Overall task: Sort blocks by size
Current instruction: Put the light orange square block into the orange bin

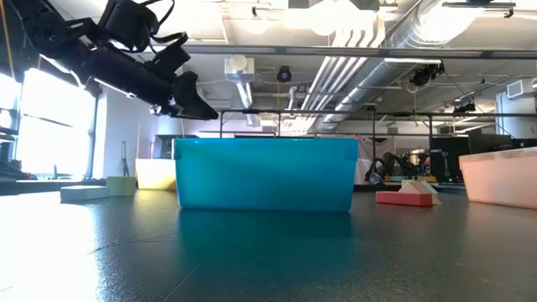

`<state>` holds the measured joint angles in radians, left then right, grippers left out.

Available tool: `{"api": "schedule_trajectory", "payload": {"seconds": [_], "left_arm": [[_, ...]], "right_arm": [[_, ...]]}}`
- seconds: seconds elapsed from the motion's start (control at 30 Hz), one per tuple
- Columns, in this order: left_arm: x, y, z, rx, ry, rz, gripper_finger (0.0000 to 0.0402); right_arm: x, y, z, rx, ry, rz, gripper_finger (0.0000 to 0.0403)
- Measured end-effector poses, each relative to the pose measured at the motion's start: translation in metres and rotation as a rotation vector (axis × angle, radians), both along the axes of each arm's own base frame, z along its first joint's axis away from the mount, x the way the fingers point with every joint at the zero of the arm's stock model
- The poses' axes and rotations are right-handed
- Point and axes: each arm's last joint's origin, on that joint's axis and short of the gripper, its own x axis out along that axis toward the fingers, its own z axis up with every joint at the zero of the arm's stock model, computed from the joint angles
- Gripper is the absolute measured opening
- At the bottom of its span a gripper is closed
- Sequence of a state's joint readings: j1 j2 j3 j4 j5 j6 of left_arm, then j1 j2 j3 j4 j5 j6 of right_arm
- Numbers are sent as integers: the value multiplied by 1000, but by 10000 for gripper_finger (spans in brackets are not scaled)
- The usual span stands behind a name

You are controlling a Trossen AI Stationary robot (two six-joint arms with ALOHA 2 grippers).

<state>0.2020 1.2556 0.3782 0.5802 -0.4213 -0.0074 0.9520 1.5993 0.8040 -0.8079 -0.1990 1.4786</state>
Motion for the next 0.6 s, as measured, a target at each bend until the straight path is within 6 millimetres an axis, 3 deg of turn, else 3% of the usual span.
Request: {"api": "schedule_trajectory", "payload": {"seconds": [0.37, 0.6], "left_arm": [[0, 0, 0, 0, 0, 0, 156], [0, 0, -1, -2, 7, 0, 156]], "right_arm": [[2, 1, -2, -2, -63, 153, 225], [3, 0, -2, 4, -89, 277, 197]]}}
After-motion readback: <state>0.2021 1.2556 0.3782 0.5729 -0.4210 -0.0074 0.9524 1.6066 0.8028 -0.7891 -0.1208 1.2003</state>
